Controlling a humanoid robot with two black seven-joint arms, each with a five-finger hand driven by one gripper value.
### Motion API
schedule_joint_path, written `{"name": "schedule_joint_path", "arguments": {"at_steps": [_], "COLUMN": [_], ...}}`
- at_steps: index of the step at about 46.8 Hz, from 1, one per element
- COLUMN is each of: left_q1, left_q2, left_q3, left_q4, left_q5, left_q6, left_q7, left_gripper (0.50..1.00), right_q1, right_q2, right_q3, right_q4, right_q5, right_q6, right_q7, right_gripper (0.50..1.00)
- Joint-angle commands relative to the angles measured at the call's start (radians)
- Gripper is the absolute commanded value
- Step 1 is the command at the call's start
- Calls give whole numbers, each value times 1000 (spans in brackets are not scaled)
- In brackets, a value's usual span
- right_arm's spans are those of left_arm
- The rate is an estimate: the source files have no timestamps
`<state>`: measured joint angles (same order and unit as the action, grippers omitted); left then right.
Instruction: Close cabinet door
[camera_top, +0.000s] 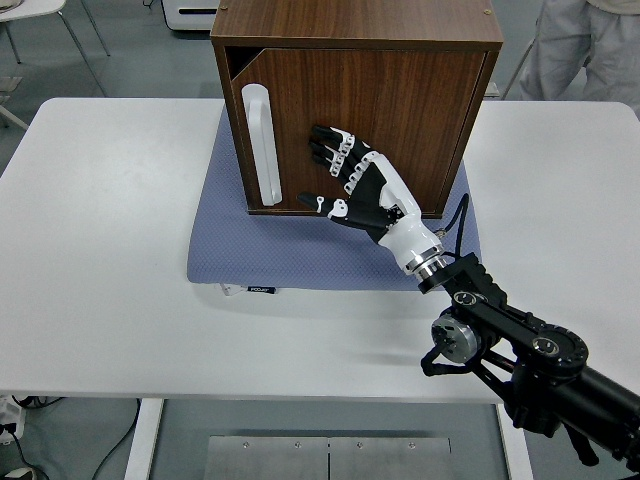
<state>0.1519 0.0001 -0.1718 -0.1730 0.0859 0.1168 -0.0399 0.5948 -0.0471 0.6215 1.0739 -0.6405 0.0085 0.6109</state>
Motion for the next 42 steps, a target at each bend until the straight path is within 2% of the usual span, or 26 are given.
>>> {"name": "schedule_joint_path", "arguments": {"at_steps": [1,14,30,42], "left_q1": [0,0,0,0], "left_q2": [0,0,0,0], "left_q3": [0,0,0,0], "left_q4": [0,1,0,0], "left_q5": [0,0,0,0], "left_q6": [0,0,0,0], "left_q7": [0,0,0,0], "left_gripper": [1000,1000,1000,1000], "right_q1": [-7,-29,-70,-86], "right_q2": [-31,-102,-112,-160], "right_q3": [0,-5,-35,-85], "right_q4": [31,118,202,291], "right_q5": [-1,-21,-143,-177], "right_q6": [18,27,25,36], "right_q7": [0,0,0,0], "right_gripper": [1000,1000,1000,1000]}}
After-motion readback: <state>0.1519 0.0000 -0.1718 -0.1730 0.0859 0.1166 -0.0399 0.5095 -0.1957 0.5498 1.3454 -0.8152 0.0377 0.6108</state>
